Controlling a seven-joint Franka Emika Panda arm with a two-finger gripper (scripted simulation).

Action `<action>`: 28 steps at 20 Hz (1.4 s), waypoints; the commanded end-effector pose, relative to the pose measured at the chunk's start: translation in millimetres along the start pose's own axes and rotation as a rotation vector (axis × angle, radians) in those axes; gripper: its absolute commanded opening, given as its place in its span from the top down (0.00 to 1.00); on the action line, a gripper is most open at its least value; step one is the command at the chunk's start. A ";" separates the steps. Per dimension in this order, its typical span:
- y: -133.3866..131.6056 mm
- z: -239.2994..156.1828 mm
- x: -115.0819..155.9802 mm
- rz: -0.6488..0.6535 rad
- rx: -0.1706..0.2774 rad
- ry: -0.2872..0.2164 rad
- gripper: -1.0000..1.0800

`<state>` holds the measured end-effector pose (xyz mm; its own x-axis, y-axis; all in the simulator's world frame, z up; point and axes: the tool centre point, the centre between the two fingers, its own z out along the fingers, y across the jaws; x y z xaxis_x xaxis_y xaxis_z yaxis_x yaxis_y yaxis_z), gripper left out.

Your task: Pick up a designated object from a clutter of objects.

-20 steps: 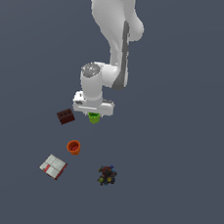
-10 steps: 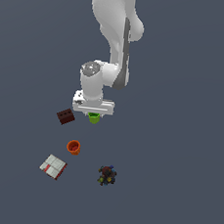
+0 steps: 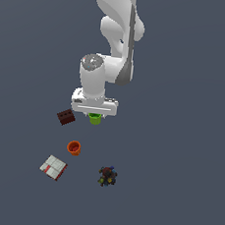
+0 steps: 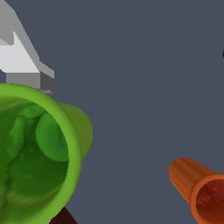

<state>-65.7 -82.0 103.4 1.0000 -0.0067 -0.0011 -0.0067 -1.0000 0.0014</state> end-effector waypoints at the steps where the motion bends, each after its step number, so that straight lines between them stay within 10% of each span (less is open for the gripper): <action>1: -4.1 -18.4 12.7 0.000 -0.001 0.001 1.00; 28: -49.1 -206.1 152.8 -0.001 0.000 0.001 1.00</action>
<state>81.2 -35.6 300.3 1.0000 -0.0058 -0.0009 -0.0058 -1.0000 0.0011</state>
